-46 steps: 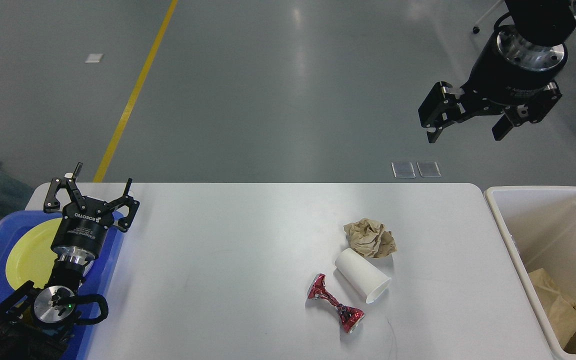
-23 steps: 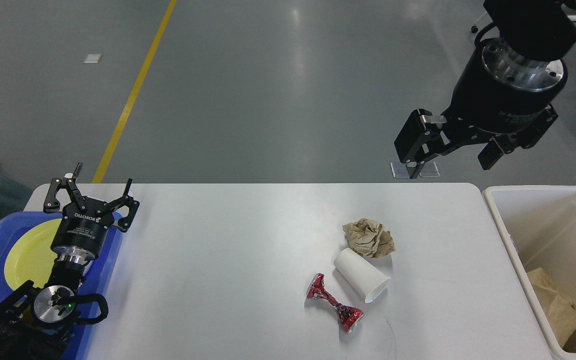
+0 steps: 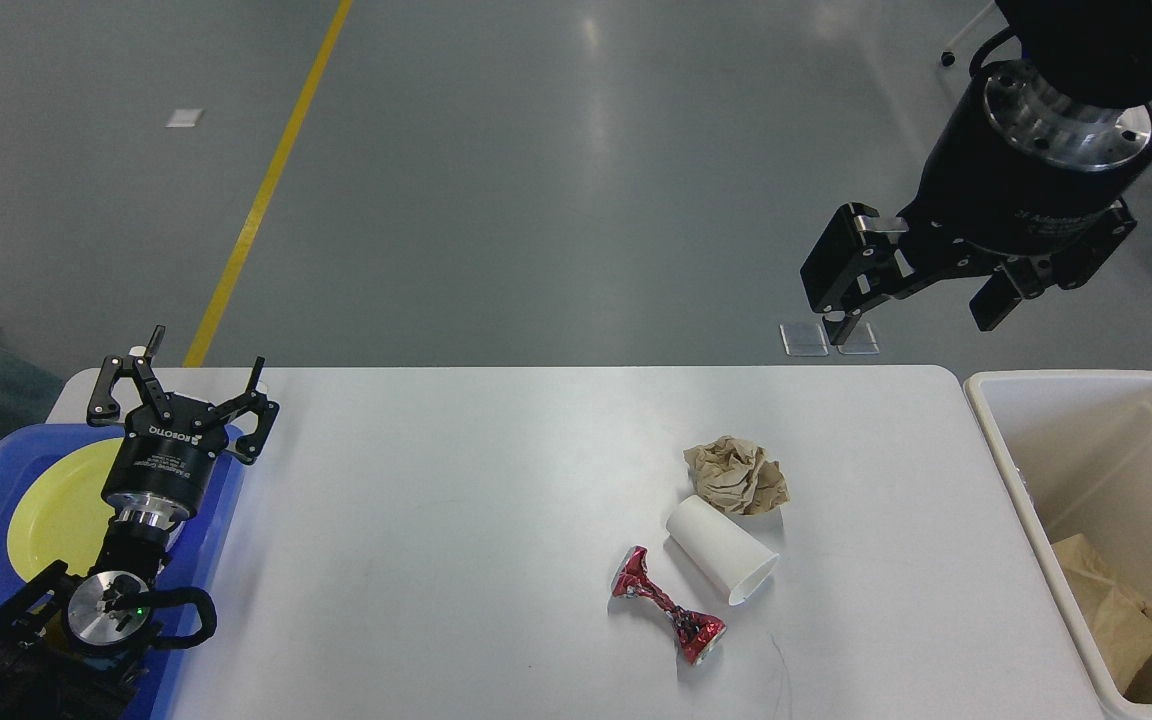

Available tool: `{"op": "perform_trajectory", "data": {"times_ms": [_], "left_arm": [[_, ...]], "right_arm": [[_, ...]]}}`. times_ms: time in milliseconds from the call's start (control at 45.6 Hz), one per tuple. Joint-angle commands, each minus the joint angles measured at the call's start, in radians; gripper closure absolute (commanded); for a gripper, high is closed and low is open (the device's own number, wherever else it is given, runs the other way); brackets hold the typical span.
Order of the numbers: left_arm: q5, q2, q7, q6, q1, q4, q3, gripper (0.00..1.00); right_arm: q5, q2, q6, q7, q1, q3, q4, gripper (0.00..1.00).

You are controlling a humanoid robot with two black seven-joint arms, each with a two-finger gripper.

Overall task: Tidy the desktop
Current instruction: 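Move the right gripper over the crumpled brown paper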

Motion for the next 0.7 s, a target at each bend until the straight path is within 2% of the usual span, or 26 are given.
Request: {"op": "perform_trajectory", "data": {"times_ms": [0,197,307,395,461,570,680], "left_arm": [[0.000,0.000,0.000,0.000,0.000,0.000,0.000,0.04],[0.000,0.000,0.000,0.000,0.000,0.000,0.000,0.04],[0.000,0.000,0.000,0.000,0.000,0.000,0.000,0.04],[0.000,0.000,0.000,0.000,0.000,0.000,0.000,0.04],[0.000,0.000,0.000,0.000,0.000,-0.002,0.000,0.04],[0.000,0.000,0.000,0.000,0.000,0.000,0.000,0.04],[0.000,0.000,0.000,0.000,0.000,0.000,0.000,0.04]], "right_arm": [[0.006,0.004,0.000,0.007,-0.026,0.005,-0.002,0.00],[0.018,0.017,0.000,0.008,-0.133,0.031,-0.031,0.00],[0.024,0.043,-0.194,0.007,-0.255,0.034,-0.054,0.00],[0.026,0.053,-0.380,0.007,-0.409,0.041,-0.099,0.00],[0.028,0.069,-0.481,0.007,-0.521,0.067,-0.140,0.00],[0.026,0.093,-0.582,0.008,-0.682,0.097,-0.227,0.00],[0.014,0.096,-0.627,0.008,-0.848,0.161,-0.350,0.00]]}}
